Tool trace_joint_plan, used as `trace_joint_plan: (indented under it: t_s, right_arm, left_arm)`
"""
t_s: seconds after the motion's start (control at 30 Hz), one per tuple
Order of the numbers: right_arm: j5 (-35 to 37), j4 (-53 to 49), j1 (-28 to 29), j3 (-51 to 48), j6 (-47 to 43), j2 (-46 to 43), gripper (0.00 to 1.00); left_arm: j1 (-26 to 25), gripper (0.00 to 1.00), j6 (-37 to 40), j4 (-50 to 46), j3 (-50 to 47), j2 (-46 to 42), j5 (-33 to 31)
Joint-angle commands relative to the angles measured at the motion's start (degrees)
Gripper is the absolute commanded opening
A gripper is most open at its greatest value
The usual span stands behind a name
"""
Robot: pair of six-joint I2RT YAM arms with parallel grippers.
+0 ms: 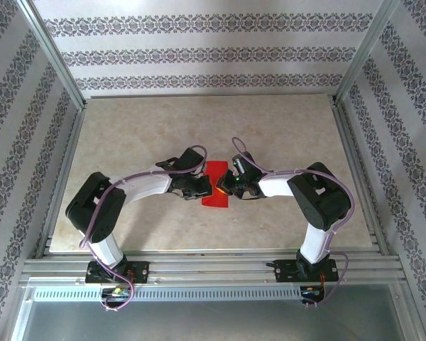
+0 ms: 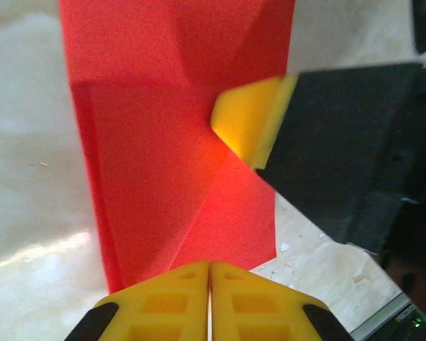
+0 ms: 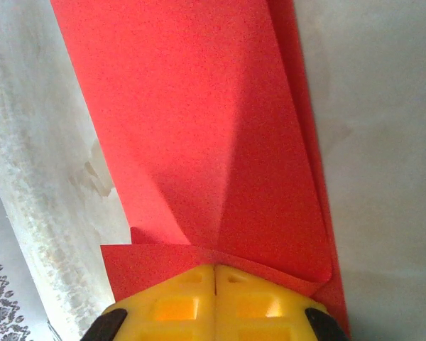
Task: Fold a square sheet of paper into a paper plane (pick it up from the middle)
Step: Fold the triangle a second time at the center of the table.
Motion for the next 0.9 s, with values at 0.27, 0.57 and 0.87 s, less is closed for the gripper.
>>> trace_joint_plan:
  t_s: [0.27, 0.57, 0.87]
  right_arm:
    - [1.86, -6.2, 0.16, -0.78, -2.83, 1.29, 0.0]
    - [-2.62, -6.49, -0.63, 2.17, -6.52, 0.35, 0.03]
    - [-4.01, -6.14, -1.6, 3.05, -7.86, -1.68, 0.05]
  left_arm:
    - [-0.73, 0.06, -2.04, -1.62, 2.42, 4.74, -2.38]
    - [-0.73, 0.06, -1.72, -1.01, 2.69, 5.82, -2.77]
    - [-0.73, 0.03, -1.58, -1.79, 1.53, 6.41, -3.43]
